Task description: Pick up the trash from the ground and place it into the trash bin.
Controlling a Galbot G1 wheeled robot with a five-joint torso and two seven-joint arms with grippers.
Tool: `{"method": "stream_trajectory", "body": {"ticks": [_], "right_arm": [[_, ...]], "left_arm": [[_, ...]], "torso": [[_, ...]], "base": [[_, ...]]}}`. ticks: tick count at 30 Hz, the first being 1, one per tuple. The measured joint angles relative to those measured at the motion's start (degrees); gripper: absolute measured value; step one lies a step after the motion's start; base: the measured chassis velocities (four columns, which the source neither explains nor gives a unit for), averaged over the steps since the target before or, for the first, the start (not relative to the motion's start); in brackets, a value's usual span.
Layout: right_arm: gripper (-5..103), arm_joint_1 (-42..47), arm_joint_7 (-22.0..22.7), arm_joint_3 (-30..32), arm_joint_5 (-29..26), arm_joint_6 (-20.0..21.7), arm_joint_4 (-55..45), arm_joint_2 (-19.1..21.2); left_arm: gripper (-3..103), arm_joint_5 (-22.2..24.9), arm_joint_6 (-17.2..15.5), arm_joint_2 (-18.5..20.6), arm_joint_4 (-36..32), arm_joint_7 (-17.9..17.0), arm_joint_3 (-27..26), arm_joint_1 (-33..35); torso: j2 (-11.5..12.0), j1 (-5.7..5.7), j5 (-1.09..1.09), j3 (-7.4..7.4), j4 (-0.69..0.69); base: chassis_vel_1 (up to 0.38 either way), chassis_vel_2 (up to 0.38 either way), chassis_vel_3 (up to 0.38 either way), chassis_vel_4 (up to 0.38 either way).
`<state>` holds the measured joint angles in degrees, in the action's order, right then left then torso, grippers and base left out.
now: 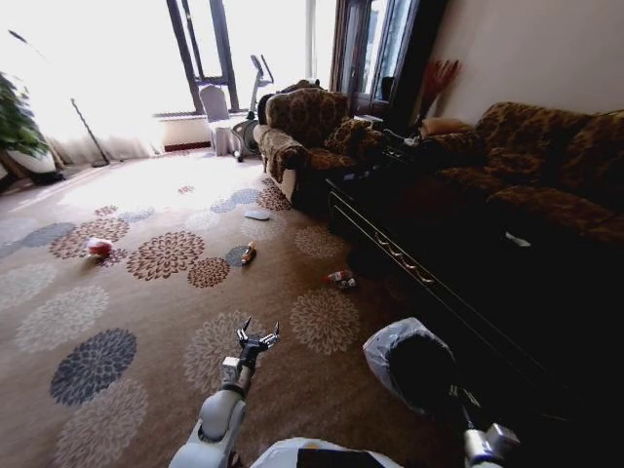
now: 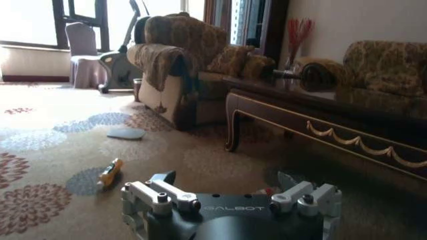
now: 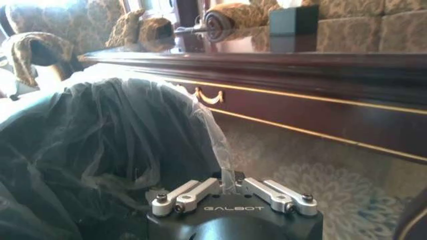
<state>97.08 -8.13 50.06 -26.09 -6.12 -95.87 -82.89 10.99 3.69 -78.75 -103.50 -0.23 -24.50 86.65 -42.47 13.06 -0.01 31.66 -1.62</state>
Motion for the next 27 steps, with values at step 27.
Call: {"method": "stream_trajectory", "body": {"ticks": [27], "right_arm": [[1,-3.68,-2.06,-2.11,0.0,-4.34,7.06,4.99]], "left_arm": [[100,-8.57,3.83,-9.13,-0.01,-3.56,0.53,5.12]], "torso": [[0.0,0.0,0.02,0.0,0.01]], "base": [[-0.028,-0.029,-0.026,-0.027]]}}
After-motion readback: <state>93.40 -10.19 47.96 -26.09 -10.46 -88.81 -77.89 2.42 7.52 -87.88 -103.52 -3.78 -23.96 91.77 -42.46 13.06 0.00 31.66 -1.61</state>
